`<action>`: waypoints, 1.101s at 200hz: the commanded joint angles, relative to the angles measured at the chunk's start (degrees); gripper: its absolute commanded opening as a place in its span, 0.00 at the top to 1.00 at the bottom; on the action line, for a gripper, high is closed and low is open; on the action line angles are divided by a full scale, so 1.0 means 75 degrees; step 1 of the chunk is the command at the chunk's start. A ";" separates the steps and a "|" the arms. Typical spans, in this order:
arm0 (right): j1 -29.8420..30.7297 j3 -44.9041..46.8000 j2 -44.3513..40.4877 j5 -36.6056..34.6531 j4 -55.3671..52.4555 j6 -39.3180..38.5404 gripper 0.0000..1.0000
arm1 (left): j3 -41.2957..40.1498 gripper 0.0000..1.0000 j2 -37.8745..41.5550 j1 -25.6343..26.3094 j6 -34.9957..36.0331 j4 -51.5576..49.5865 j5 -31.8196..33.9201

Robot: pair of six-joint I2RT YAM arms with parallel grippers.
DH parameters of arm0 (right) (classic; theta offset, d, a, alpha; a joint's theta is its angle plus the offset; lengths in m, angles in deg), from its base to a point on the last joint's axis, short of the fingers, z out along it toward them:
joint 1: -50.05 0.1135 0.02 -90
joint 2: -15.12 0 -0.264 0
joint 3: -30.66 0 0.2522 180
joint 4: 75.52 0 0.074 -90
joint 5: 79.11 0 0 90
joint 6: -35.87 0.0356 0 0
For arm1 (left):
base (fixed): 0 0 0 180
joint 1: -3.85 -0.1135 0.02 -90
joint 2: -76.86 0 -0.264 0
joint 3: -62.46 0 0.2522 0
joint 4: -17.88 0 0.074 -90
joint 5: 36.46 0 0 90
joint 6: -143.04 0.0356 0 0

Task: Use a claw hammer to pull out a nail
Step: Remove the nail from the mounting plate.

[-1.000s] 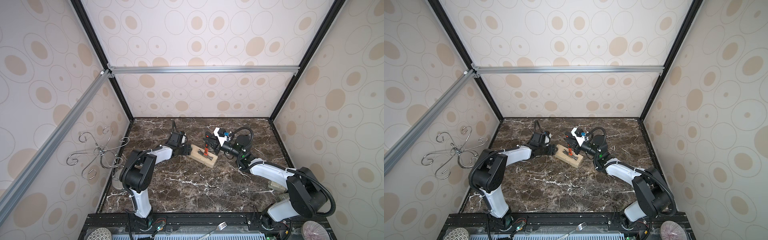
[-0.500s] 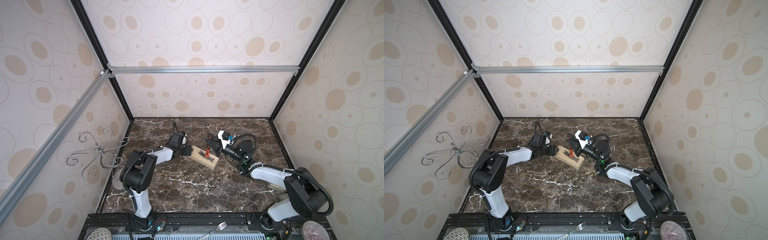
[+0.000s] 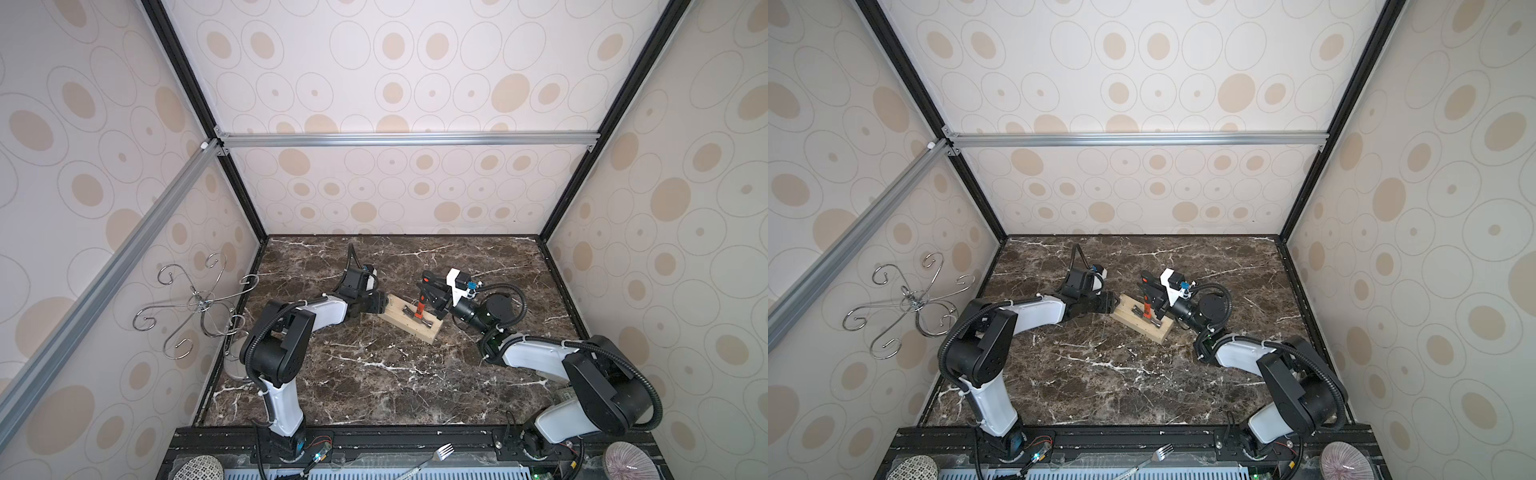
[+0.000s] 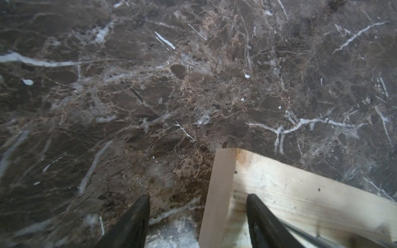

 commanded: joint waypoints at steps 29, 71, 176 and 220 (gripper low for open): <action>0.0025 0.0334 -0.0211 0.0074 0.0794 0.0561 1.00 | -0.0508 0.31 -0.0506 -0.0060 0.0028 -0.0875 0.0579; 0.0020 0.0564 -0.0347 -0.0066 0.0793 0.0513 1.00 | -0.0625 0.31 -0.0547 -0.0064 0.0034 -0.0886 0.0511; 0.0022 0.1299 -0.0948 -0.0404 0.0803 0.0386 1.00 | -0.0755 0.33 -0.0662 -0.0059 0.0152 -0.0854 0.0256; 0.0026 0.1477 -0.1207 -0.0469 0.0812 0.0381 1.00 | -0.0849 0.33 -0.0696 -0.0060 0.0157 -0.0783 0.0132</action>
